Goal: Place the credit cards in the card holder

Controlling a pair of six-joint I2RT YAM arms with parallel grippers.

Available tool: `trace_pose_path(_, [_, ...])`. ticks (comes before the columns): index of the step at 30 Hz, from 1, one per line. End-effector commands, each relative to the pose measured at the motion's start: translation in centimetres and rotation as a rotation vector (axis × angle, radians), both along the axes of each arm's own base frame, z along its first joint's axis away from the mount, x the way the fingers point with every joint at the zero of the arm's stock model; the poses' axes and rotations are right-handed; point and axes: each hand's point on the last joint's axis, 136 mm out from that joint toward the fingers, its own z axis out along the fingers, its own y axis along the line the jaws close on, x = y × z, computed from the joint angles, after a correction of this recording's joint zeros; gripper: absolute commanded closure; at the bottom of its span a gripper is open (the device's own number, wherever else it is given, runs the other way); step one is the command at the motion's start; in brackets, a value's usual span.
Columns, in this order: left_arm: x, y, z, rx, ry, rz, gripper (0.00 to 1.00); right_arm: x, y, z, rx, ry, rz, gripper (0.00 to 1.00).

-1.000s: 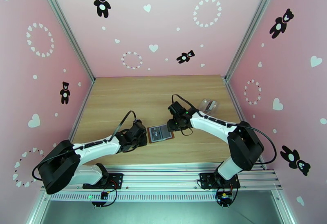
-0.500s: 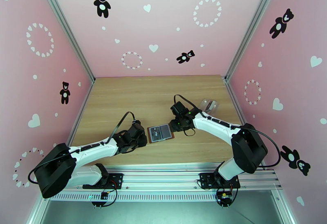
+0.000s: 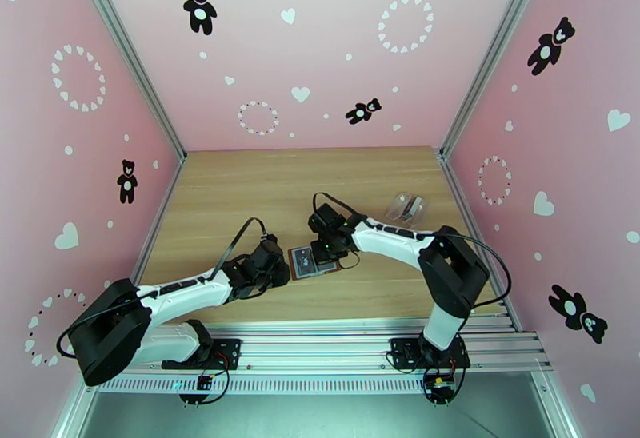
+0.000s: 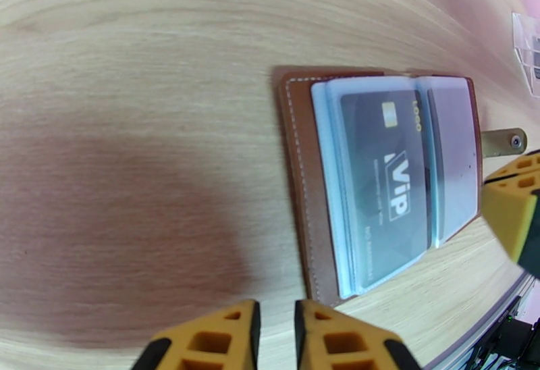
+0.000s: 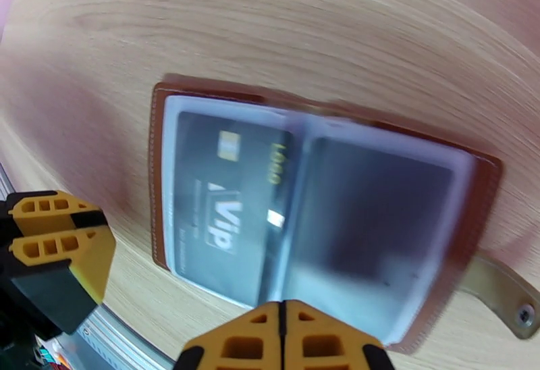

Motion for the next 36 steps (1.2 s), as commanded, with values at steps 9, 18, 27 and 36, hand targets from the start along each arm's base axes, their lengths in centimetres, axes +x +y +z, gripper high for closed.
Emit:
trace_pose_path(9, [0.0, 0.1, -0.3, -0.006, 0.016, 0.008, 0.78, 0.5, 1.8, -1.7, -0.018, 0.041, 0.007, 1.0])
trace_pose_path(18, [0.0, 0.1, -0.1, -0.011, 0.01, 0.008, 0.78, 0.6, 0.7, -2.5, -0.081, 0.028, 0.0, 1.0])
trace_pose_path(27, [0.4, -0.2, 1.5, -0.032, -0.021, 0.008, 0.78, 0.5, 0.4, -3.5, -0.111, 0.034, -0.003, 1.0])
trace_pose_path(36, [1.7, -2.0, 3.0, -0.084, -0.058, -0.015, 0.71, 0.3, 0.6, -4.5, -0.114, 0.05, 0.004, 1.0])
